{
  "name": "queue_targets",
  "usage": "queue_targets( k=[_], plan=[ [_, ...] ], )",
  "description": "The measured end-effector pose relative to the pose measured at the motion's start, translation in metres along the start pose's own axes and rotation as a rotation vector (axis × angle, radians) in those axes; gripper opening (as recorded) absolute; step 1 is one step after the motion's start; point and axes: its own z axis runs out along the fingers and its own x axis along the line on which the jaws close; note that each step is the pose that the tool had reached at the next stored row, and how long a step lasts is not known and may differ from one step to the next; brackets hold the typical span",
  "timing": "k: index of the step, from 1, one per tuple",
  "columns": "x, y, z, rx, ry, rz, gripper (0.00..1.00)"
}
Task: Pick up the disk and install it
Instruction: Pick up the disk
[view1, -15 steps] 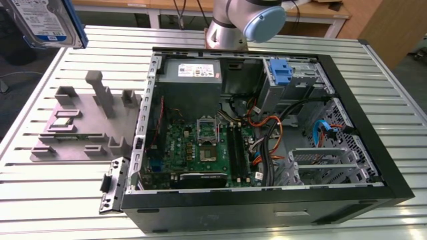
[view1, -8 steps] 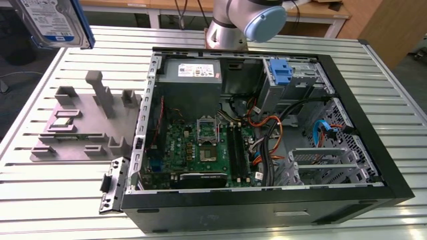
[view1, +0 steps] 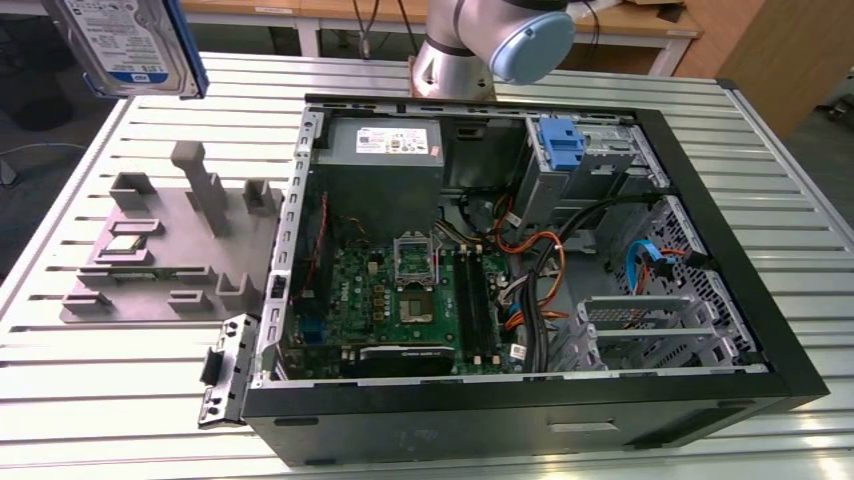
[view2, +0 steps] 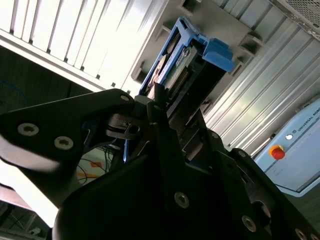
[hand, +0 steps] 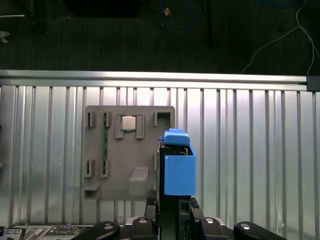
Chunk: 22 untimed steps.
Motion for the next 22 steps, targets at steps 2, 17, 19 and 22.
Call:
queue_targets(
  k=[2, 17, 19, 22],
  plan=[
    [0.0, -0.0011, 0.0, 0.0, 0.0, 0.0, 0.35],
    [0.0, -0.003, -0.0001, 0.0, 0.0, 0.0, 0.35],
    [0.0, -0.0056, -0.0001, 0.0001, 0.0, 0.0, 0.35],
    [0.0, -0.0127, -0.0005, 0.0, 0.0, 0.0, 0.35]
  ],
)
